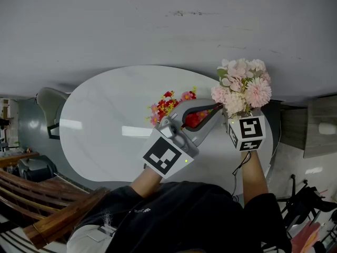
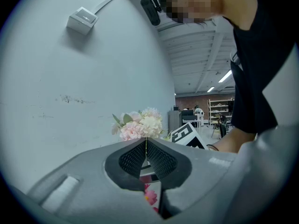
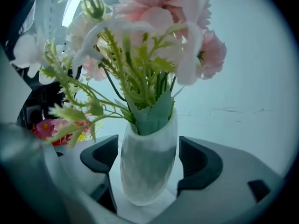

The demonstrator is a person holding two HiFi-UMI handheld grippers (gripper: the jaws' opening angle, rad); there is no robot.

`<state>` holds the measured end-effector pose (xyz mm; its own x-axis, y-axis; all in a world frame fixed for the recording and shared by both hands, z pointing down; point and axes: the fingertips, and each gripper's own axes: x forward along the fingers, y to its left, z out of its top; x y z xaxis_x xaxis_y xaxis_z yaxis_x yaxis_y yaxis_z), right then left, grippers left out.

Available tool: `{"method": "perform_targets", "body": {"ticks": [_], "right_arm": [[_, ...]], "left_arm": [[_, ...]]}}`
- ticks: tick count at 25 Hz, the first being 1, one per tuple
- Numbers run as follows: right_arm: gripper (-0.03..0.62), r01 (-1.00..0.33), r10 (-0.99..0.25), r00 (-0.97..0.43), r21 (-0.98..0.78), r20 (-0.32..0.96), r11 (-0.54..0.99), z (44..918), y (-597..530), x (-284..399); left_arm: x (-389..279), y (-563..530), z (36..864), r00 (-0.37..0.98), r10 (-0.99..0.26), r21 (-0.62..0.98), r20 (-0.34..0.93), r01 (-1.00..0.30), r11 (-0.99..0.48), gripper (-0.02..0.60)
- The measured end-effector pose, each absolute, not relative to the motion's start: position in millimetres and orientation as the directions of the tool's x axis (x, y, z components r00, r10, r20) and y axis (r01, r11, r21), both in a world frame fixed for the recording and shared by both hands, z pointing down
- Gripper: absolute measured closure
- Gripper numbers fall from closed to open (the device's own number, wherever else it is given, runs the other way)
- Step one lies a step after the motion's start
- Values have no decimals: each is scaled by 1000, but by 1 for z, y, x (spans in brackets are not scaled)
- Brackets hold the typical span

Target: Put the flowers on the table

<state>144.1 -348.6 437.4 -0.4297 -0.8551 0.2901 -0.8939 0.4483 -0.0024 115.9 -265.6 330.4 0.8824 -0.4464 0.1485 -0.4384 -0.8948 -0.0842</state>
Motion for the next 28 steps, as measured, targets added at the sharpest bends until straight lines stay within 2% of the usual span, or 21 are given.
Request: {"method": "perform_targets", "body": {"ticks": [28], "right_arm": [[187, -900, -866, -411, 24, 284, 435, 419, -320, 139]], "left_arm": [[95, -242, 314, 865, -484, -94, 129, -476, -875, 583]]}}
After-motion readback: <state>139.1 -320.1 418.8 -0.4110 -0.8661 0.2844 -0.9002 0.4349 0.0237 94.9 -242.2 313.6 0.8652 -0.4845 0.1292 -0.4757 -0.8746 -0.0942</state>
